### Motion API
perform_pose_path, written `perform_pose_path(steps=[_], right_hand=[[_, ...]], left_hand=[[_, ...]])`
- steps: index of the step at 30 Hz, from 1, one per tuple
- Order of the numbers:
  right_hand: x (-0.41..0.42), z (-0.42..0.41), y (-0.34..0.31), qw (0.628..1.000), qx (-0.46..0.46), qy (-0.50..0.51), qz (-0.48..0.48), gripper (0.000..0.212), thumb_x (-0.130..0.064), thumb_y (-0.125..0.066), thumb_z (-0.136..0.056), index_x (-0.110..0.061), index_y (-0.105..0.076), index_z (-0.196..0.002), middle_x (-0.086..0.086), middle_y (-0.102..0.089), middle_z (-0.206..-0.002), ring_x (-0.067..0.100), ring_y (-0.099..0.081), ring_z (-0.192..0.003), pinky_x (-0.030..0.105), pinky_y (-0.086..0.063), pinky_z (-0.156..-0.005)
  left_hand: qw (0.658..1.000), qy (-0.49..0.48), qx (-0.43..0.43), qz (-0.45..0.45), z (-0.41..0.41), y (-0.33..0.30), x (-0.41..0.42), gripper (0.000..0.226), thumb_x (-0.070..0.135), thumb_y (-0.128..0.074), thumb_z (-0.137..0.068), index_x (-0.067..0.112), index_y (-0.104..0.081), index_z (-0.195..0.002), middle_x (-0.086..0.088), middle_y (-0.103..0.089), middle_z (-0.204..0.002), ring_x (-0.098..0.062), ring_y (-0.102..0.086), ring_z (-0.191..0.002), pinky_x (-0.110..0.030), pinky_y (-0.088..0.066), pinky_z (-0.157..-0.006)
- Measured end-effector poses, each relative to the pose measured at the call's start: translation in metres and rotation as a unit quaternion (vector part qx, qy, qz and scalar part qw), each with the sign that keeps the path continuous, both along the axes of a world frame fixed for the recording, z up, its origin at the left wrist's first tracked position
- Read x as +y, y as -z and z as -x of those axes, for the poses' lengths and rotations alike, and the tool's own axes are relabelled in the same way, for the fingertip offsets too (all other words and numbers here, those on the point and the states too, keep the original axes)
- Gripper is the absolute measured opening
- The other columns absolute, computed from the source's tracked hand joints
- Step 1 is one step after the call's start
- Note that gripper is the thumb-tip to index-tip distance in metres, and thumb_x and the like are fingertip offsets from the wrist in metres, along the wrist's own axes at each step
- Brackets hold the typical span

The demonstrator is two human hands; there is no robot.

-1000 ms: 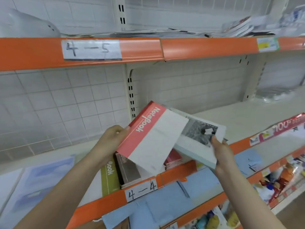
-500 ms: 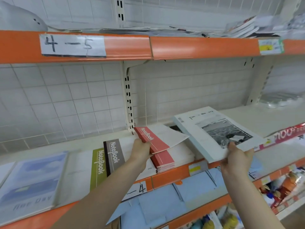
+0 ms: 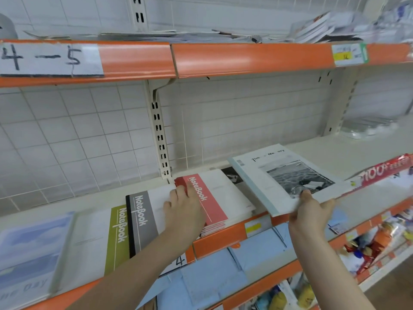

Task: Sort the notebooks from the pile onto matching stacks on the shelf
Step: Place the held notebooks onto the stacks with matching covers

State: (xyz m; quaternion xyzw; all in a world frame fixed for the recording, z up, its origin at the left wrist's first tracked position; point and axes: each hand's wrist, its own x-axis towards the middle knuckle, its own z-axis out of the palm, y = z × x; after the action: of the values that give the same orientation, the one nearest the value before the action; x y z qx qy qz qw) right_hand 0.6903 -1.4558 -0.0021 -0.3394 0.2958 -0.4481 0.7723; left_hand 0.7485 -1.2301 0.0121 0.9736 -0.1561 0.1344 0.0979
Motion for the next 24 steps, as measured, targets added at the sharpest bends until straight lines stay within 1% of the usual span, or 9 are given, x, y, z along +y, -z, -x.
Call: perform_pose_path(steps=[3,7,11,13,15,17,20,22,24], right_hand=[[-0.001,-0.003,0.000,1.000,0.000,0.001,0.008,0.049,-0.003,-0.049,-0.092,-0.019,-0.034,-0.136,0.003,-0.052,-0.110,0.013,-0.054,-0.077,0.031,-0.046,-0.069],[-0.002,-0.006,0.000,1.000,0.001,0.002,0.002,0.041,-0.001,-0.048,-0.092,-0.022,-0.038,-0.126,0.000,-0.055,-0.098,0.015,-0.054,-0.079,0.034,-0.048,-0.074],[-0.003,-0.007,0.000,1.000,-0.007,-0.007,-0.001,0.050,-0.001,-0.048,-0.093,-0.024,-0.034,-0.135,-0.001,-0.055,-0.105,0.018,-0.057,-0.089,0.040,-0.049,-0.087],[-0.004,-0.011,0.003,1.000,0.001,-0.010,0.000,0.036,-0.001,-0.048,-0.093,-0.021,-0.041,-0.122,-0.001,-0.055,-0.099,0.018,-0.056,-0.087,0.044,-0.049,-0.090],[-0.005,-0.014,0.004,1.000,0.003,-0.013,-0.002,0.029,0.000,-0.047,-0.093,-0.024,-0.043,-0.109,-0.003,-0.055,-0.093,0.016,-0.056,-0.083,0.043,-0.049,-0.089],[-0.004,-0.017,0.004,1.000,-0.001,-0.017,-0.003,0.029,-0.001,-0.046,-0.094,-0.027,-0.043,-0.107,-0.004,-0.055,-0.093,0.014,-0.055,-0.081,0.039,-0.050,-0.083],[-0.006,-0.024,0.004,0.999,0.015,-0.037,0.000,0.031,-0.003,-0.046,-0.096,-0.021,-0.041,-0.121,0.001,-0.058,-0.109,0.014,-0.055,-0.085,0.028,-0.051,-0.071],[-0.010,-0.032,0.004,0.998,0.031,-0.056,0.008,0.044,-0.005,-0.047,-0.097,-0.020,-0.032,-0.136,0.007,-0.050,-0.135,0.014,-0.056,-0.094,0.030,-0.050,-0.078],[-0.014,-0.041,0.002,0.994,0.059,-0.086,0.021,0.063,-0.010,-0.047,-0.098,-0.022,-0.012,-0.150,0.000,-0.039,-0.142,0.018,-0.053,-0.110,0.037,-0.047,-0.094]], left_hand=[[0.991,0.128,0.029,-0.025,-0.001,0.007,0.000,0.060,0.045,-0.039,-0.099,0.019,-0.019,-0.150,-0.001,-0.024,-0.153,-0.020,-0.014,-0.142,-0.036,-0.021,-0.111],[0.977,0.182,0.029,-0.111,0.004,0.019,0.003,0.064,0.063,-0.024,-0.094,0.034,-0.020,-0.150,-0.002,-0.016,-0.160,-0.017,-0.007,-0.147,-0.035,-0.009,-0.117],[0.981,0.168,-0.006,-0.101,0.004,0.025,0.009,0.057,0.057,-0.026,-0.097,0.033,-0.030,-0.148,-0.004,-0.028,-0.155,-0.020,-0.019,-0.144,-0.035,-0.024,-0.112],[0.981,0.173,-0.011,-0.083,0.006,0.024,0.010,0.053,0.056,-0.031,-0.095,0.031,-0.048,-0.139,-0.007,-0.046,-0.144,-0.024,-0.038,-0.136,-0.038,-0.039,-0.104],[0.980,0.179,-0.027,-0.080,0.002,0.027,0.011,0.055,0.057,-0.031,-0.087,0.030,-0.069,-0.115,-0.006,-0.068,-0.116,-0.024,-0.063,-0.109,-0.036,-0.055,-0.080],[0.981,0.173,-0.046,-0.074,0.000,0.030,0.013,0.052,0.057,-0.033,-0.083,0.031,-0.074,-0.103,-0.002,-0.072,-0.101,-0.020,-0.068,-0.094,-0.033,-0.057,-0.068],[0.980,0.174,-0.063,-0.070,0.000,0.032,0.011,0.050,0.056,-0.035,-0.082,0.032,-0.074,-0.102,0.000,-0.072,-0.102,-0.019,-0.068,-0.095,-0.033,-0.057,-0.069],[0.981,0.171,-0.064,-0.068,-0.002,0.033,0.010,0.049,0.056,-0.036,-0.082,0.033,-0.073,-0.103,0.001,-0.071,-0.104,-0.019,-0.067,-0.097,-0.034,-0.056,-0.070],[0.982,0.170,-0.054,-0.062,-0.001,0.032,0.009,0.048,0.056,-0.036,-0.082,0.033,-0.073,-0.103,0.002,-0.071,-0.104,-0.018,-0.067,-0.096,-0.034,-0.056,-0.069]])
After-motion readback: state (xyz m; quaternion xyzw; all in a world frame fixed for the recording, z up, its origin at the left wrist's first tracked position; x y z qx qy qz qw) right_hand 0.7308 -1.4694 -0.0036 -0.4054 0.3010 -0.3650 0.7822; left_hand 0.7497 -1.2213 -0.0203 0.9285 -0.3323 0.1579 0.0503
